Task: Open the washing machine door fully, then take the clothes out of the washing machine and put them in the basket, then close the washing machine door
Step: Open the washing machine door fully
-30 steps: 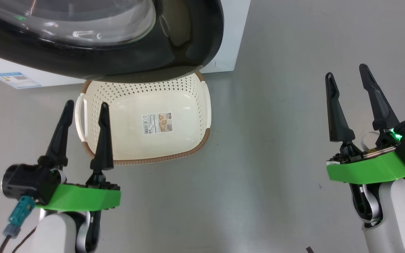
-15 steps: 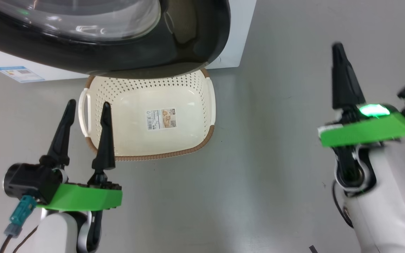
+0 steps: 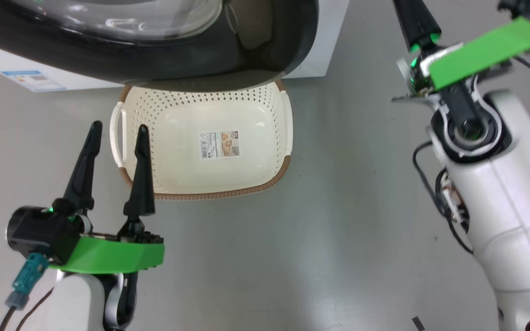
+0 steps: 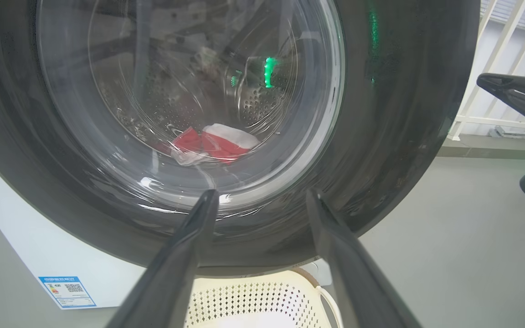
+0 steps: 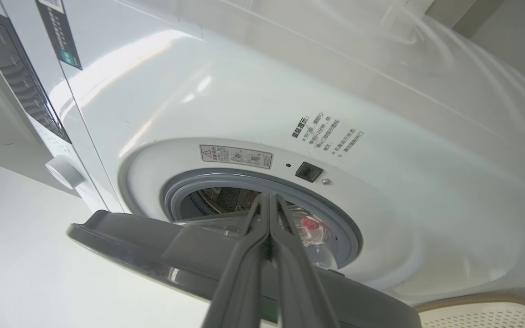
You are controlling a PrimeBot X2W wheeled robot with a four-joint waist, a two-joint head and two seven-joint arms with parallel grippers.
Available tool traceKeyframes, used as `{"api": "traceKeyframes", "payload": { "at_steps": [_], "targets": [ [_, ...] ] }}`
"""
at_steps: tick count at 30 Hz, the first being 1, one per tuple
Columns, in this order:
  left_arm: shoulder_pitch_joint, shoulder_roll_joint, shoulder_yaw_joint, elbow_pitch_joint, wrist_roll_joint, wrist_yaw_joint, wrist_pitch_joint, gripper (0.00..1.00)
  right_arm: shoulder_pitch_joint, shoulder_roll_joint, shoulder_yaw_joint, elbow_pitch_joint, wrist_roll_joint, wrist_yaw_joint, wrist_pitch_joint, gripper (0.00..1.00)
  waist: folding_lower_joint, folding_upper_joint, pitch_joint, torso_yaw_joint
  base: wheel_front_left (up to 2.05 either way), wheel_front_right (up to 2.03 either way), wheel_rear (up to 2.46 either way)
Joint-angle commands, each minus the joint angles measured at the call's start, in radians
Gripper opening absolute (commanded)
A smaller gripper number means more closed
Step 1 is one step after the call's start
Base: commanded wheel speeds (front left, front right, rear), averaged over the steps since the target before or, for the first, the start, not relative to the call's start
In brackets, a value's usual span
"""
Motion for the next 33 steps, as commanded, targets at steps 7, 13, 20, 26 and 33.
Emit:
{"api": "traceKeyframes", "payload": {
  "at_steps": [7, 13, 20, 26, 33],
  "targets": [
    [-0.021, 0.022, 0.016, -0.030, -0.020, 0.017, -0.005, 1.00, -0.135, 0.012, 0.012, 0.077, 0.197, 0.007, 0.275, 0.00, 0.0000, -0.0001, 0.021, 0.024, 0.00, 0.00, 0.00],
    [-0.021, 0.022, 0.014, -0.031, -0.023, 0.017, -0.005, 1.00, -0.244, 0.001, 0.038, 0.219, 0.275, 0.007, 0.490, 0.00, 0.0000, -0.0001, 0.026, 0.031, 0.00, 0.00, 0.00],
    [-0.020, 0.022, 0.011, -0.031, -0.023, 0.019, -0.005, 1.00, -0.316, -0.008, 0.059, 0.265, 0.269, 0.007, 0.604, 0.00, 0.0000, -0.0001, 0.031, 0.036, 0.00, 0.00, 0.00],
    [-0.018, 0.022, 0.012, -0.024, -0.023, 0.020, -0.005, 1.00, -0.305, -0.005, 0.077, 0.260, 0.262, 0.007, 0.667, 0.00, 0.0000, -0.0001, 0.018, 0.035, 0.00, 0.00, 0.00],
    [-0.008, 0.022, 0.005, -0.010, -0.023, 0.021, -0.005, 1.00, -0.252, -0.002, 0.101, 0.248, 0.243, 0.007, 0.724, 0.00, 0.0000, -0.0001, -0.028, 0.043, 0.00, 0.00, 0.00]
  ]
}}
